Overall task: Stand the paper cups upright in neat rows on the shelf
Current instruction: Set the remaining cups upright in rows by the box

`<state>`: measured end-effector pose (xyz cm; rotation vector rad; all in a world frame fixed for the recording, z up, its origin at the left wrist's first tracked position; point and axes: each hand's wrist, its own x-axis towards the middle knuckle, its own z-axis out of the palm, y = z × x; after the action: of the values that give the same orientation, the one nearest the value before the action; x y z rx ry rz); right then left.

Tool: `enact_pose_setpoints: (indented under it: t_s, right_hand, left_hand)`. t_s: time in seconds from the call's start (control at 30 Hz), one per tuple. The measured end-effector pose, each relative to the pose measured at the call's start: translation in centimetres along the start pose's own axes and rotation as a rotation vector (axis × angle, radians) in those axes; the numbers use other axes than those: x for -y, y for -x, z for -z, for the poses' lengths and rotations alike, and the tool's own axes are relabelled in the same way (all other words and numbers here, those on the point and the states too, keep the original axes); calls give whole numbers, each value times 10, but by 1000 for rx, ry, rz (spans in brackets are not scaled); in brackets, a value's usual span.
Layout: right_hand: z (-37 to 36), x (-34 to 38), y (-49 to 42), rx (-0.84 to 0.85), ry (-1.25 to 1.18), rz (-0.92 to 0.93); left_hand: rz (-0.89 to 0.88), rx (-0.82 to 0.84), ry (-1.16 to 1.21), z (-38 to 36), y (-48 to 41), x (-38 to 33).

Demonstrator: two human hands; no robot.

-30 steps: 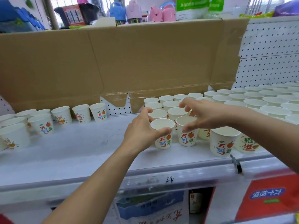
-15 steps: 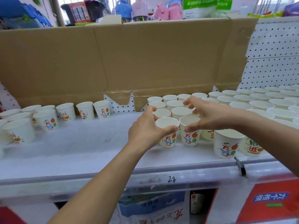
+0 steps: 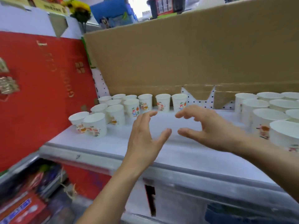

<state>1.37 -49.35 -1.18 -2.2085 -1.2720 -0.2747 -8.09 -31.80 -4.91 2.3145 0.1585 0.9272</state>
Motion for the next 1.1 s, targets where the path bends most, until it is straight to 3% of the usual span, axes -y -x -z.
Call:
enact_pose_setpoints:
  t_s: [0.17,0.3,0.43,0.53,0.63,0.87,1.1]
  right_hand:
    - [-83,59,-84,121,-195,33]
    - [-132,107,-138,76,-250,18]
    - [-158,140,-178,0,-22,-20]
    - [-171,150,-196,56,138,-57]
    - [-179,153,-202,77,195,-76]
    - [-159,151,-185,42,179,-97]
    - [-88,105,-108,-4,104,-149]
  left_hand:
    - [60,-245,-82,86,-12,88]
    - [173,-359,-167,146,-38,152]
    - [313,-134,-121,179,-69,197]
    - [441,94,80,188,-87,213]
    - [434,237,168,188,-91,223]
    - [348,166,94,181,-80,210]
    - [210,238,148,127,-59,134]
